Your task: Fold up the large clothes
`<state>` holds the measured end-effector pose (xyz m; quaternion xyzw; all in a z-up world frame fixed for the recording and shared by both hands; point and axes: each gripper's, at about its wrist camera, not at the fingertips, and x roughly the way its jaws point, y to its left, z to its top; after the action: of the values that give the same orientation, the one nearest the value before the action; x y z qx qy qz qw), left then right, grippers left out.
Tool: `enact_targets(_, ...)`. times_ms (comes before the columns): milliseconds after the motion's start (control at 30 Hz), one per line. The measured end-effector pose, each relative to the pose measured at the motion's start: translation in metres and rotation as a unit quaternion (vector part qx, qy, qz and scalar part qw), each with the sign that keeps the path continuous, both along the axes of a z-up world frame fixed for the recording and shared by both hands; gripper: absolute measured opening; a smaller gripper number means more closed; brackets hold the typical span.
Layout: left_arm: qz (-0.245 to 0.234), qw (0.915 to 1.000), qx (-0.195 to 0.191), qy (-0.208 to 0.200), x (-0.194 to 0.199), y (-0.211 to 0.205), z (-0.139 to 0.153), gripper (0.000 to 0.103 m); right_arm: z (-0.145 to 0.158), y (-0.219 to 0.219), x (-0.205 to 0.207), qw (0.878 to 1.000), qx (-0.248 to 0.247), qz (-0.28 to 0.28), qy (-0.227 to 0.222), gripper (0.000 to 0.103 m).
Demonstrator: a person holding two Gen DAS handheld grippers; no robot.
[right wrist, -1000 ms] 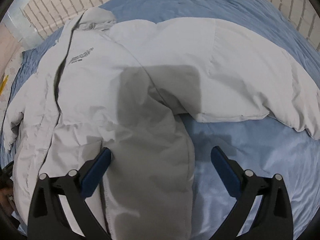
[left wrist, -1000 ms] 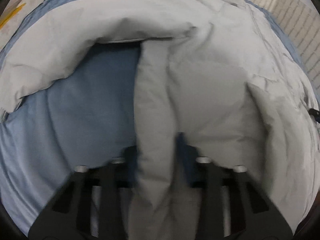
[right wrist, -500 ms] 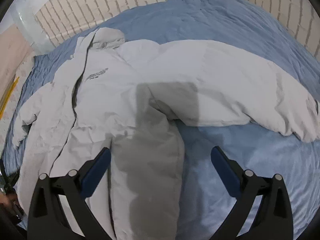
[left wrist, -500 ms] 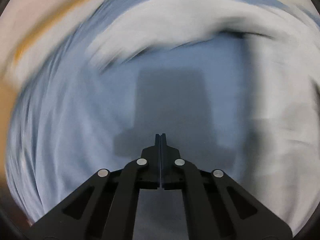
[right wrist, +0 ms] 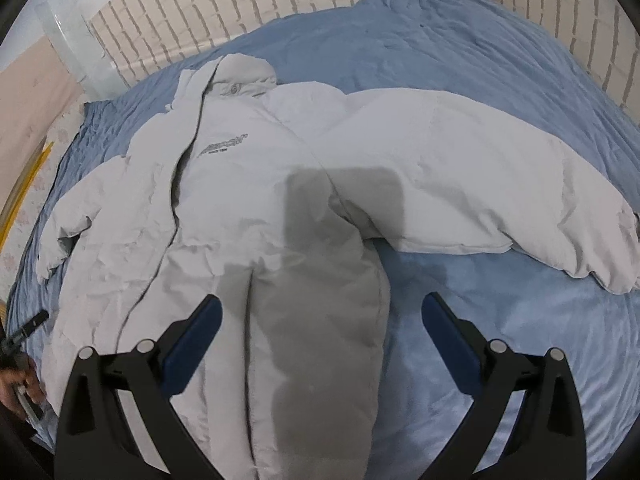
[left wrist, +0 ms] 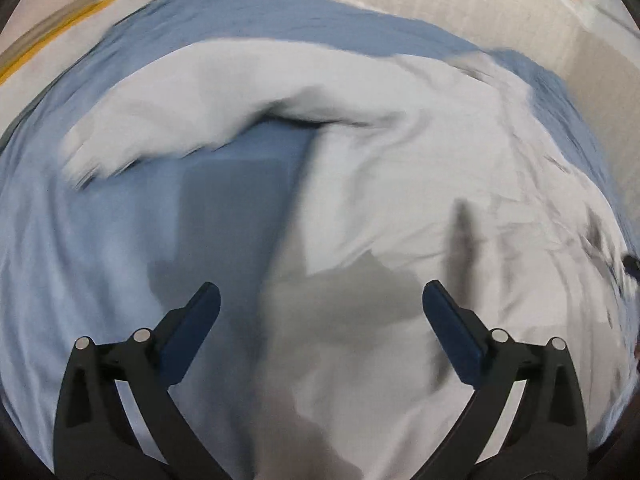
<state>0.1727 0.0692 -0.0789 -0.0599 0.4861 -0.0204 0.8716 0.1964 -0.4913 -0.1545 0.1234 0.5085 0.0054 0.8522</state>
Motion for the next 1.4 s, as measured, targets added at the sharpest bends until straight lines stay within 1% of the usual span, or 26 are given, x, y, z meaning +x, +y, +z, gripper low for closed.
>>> enact_targets(67, -0.037, 0.9989, 0.009, 0.027, 0.026, -0.019, -0.014, 0.1, -0.004, -0.003, 0.002, 1.0, -0.004, -0.004, 0.008, 0.1)
enact_targets(100, -0.056, 0.9968, 0.009, 0.056, 0.038, -0.028, -0.027, 0.1, -0.006, -0.005, 0.005, 1.0, -0.004, -0.007, 0.01, 0.1)
enact_targets(167, -0.073, 0.993, 0.015, 0.092, 0.051, -0.037, -0.052, 0.1, -0.009, -0.006, 0.009, 1.0, 0.001, -0.008, 0.011, 0.1)
enact_targets(267, -0.067, 0.9948, 0.012, 0.076, 0.064, -0.037, -0.065, 0.1, -0.02, -0.007, 0.016, 1.0, 0.023, -0.01, 0.017, 0.1)
enact_targets(333, -0.063, 0.9958, 0.015, 0.065, 0.071, -0.039, -0.066, 0.096, -0.03, -0.004, 0.022, 0.999, 0.025, -0.009, 0.032, 0.1)
enact_targets(433, -0.091, 0.994, 0.036, 0.049, 0.075, -0.049, -0.067, 0.077, -0.048, 0.007, 0.029, 0.997, 0.039, 0.006, 0.061, 0.1)
enact_targets(467, -0.092, 0.994, 0.039, 0.043, 0.08, -0.054, -0.066, 0.059, -0.052, 0.01, 0.03, 0.997, 0.041, 0.011, 0.068, 0.099)
enact_targets(500, -0.084, 0.9949, 0.039, 0.038, 0.083, -0.053, -0.065, 0.044, -0.057, 0.015, 0.031, 0.996, 0.04, 0.017, 0.076, 0.095)
enact_targets(533, -0.078, 0.9956, 0.035, 0.037, 0.088, -0.05, -0.065, 0.037, -0.064, 0.021, 0.033, 0.995, 0.042, 0.023, 0.085, 0.092)
enact_targets(567, -0.072, 0.9964, 0.029, 0.032, 0.087, -0.048, -0.061, 0.027, -0.066, 0.024, 0.032, 0.995, 0.047, 0.022, 0.087, 0.086)
enact_targets(600, -0.069, 0.9968, 0.032, 0.024, 0.085, -0.047, -0.056, 0.018, -0.069, 0.026, 0.032, 0.994, 0.062, 0.018, 0.089, 0.074)
enact_targets(633, -0.067, 0.9969, 0.036, 0.016, 0.084, -0.049, -0.053, 0.015, -0.071, 0.028, 0.031, 0.992, 0.081, 0.012, 0.091, 0.065)
enact_targets(700, -0.065, 0.997, 0.042, 0.004, 0.08, -0.055, -0.042, 0.008, -0.066, 0.036, 0.031, 0.992, 0.09, 0.018, 0.081, 0.033)
enact_targets(767, -0.058, 0.9971, 0.049, -0.005, 0.07, -0.057, -0.033, 0.006, -0.055, 0.053, 0.03, 0.996, 0.052, 0.041, 0.061, 0.023)
enact_targets(867, -0.019, 0.9987, 0.047, -0.002, 0.02, -0.052, -0.015, 0.006, -0.043, 0.07, 0.031, 0.997, 0.01, 0.071, 0.029, 0.017)
enact_targets(967, 0.005, 0.9986, 0.052, 0.011, -0.006, -0.076, -0.014, 0.005, -0.029, 0.084, 0.034, 0.994, -0.041, 0.097, -0.014, 0.015)
enact_targets(1000, 0.015, 0.9987, 0.046, 0.015, -0.009, -0.086, -0.015, 0.005, -0.024, 0.089, 0.034, 0.993, -0.058, 0.103, -0.028, 0.015)
enact_targets(1033, 0.021, 0.9988, 0.041, 0.015, -0.02, -0.075, -0.011, 0.004, -0.018, 0.094, 0.036, 0.99, -0.078, 0.107, -0.045, 0.015)
enact_targets(1067, 0.025, 0.9995, 0.015, 0.012, -0.023, -0.074, -0.01, 0.004, -0.014, 0.098, 0.035, 0.987, -0.098, 0.109, -0.059, 0.015)
enact_targets(1133, 0.036, 0.9989, -0.031, -0.006, -0.038, -0.058, -0.009, 0.008, -0.01, 0.098, 0.037, 0.986, -0.111, 0.118, -0.05, 0.017)
enact_targets(1200, 0.064, 0.9958, -0.064, -0.013, -0.037, -0.045, -0.007, 0.019, -0.014, 0.092, 0.036, 0.987, -0.104, 0.119, -0.022, 0.022)
enact_targets(1233, 0.071, 0.9955, -0.062, -0.016, -0.039, -0.04, -0.005, 0.021, -0.013, 0.088, 0.033, 0.988, -0.098, 0.118, -0.012, 0.024)
enact_targets(1300, 0.07, 0.9959, -0.054, -0.017, -0.036, -0.045, -0.002, 0.03, -0.016, 0.075, 0.025, 0.99, -0.081, 0.114, 0.012, 0.04)
enact_targets(1333, 0.076, 0.9955, -0.047, -0.03, -0.037, -0.045, 0.006, 0.041, -0.015, 0.065, 0.02, 0.991, -0.077, 0.104, 0.02, 0.048)
enact_targets(1367, 0.086, 0.9945, -0.034, -0.05, -0.051, -0.033, 0.018, 0.075, -0.012, 0.056, 0.017, 0.993, -0.074, 0.094, 0.021, 0.064)
enact_targets(1400, 0.097, 0.992, -0.018, -0.079, -0.054, -0.033, 0.03, 0.096, -0.007, 0.046, 0.014, 0.994, -0.069, 0.086, 0.016, 0.074)
